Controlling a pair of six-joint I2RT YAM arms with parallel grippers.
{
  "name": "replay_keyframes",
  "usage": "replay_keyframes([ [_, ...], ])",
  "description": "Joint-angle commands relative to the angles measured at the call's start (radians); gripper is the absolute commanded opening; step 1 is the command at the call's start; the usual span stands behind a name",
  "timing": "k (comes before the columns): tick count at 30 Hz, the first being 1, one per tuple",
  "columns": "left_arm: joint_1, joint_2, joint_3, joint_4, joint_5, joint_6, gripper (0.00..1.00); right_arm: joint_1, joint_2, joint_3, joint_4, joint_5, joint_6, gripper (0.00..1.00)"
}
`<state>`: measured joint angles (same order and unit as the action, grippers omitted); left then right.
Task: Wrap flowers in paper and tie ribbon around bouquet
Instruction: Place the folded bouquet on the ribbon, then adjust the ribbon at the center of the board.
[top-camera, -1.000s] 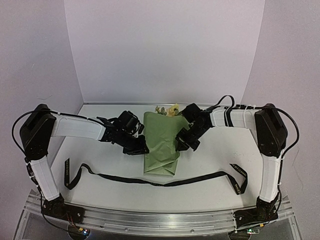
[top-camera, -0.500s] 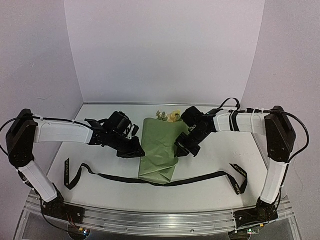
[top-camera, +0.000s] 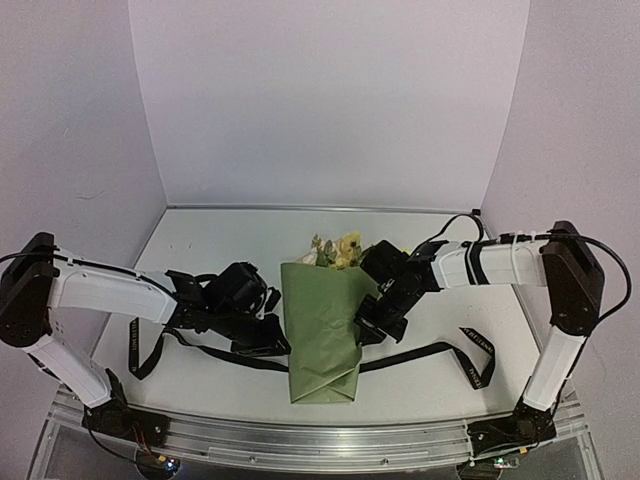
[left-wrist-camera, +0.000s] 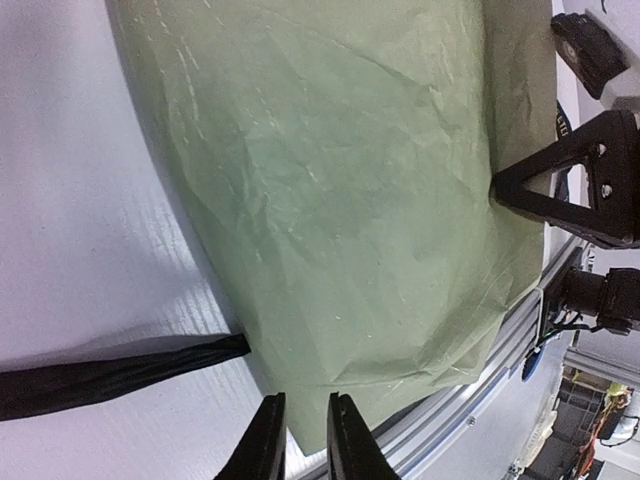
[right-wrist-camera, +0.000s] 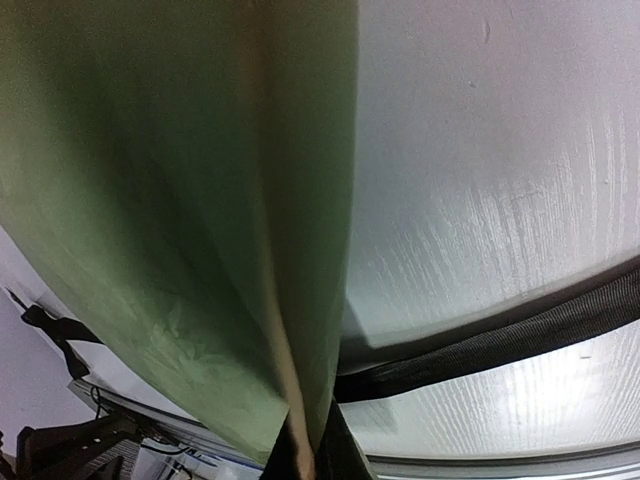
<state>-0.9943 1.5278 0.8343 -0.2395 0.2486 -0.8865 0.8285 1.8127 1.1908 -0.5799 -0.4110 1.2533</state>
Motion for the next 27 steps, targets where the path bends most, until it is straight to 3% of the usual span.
replay_keyframes([
  [1,0.005,-0.066,-0.015,0.031,-0.079,-0.042,0.26,0.013,-0.054,-0.023,0.006,0.040,-0.048,0.10],
  [5,0.013,-0.132,-0.011,-0.062,-0.208,-0.068,0.43,0.010,-0.089,-0.015,-0.054,0.065,-0.142,0.39],
  [8,0.062,-0.189,-0.038,-0.145,-0.309,-0.130,0.49,-0.001,-0.136,-0.028,-0.125,0.108,-0.204,0.53],
  [13,0.156,-0.316,-0.083,-0.345,-0.472,-0.268,0.59,-0.053,-0.251,-0.147,-0.148,0.170,-0.223,0.63],
  [19,0.268,-0.478,-0.185,-0.512,-0.569,-0.500,0.70,-0.088,-0.399,-0.290,-0.149,0.269,-0.216,0.70],
  [24,0.358,-0.551,-0.275,-0.542,-0.578,-0.640,0.76,-0.107,-0.542,-0.410,-0.150,0.378,-0.196,0.75],
  [27,0.421,-0.574,-0.331,-0.478,-0.541,-0.651,0.77,-0.118,-0.621,-0.475,-0.152,0.431,-0.166,0.79],
])
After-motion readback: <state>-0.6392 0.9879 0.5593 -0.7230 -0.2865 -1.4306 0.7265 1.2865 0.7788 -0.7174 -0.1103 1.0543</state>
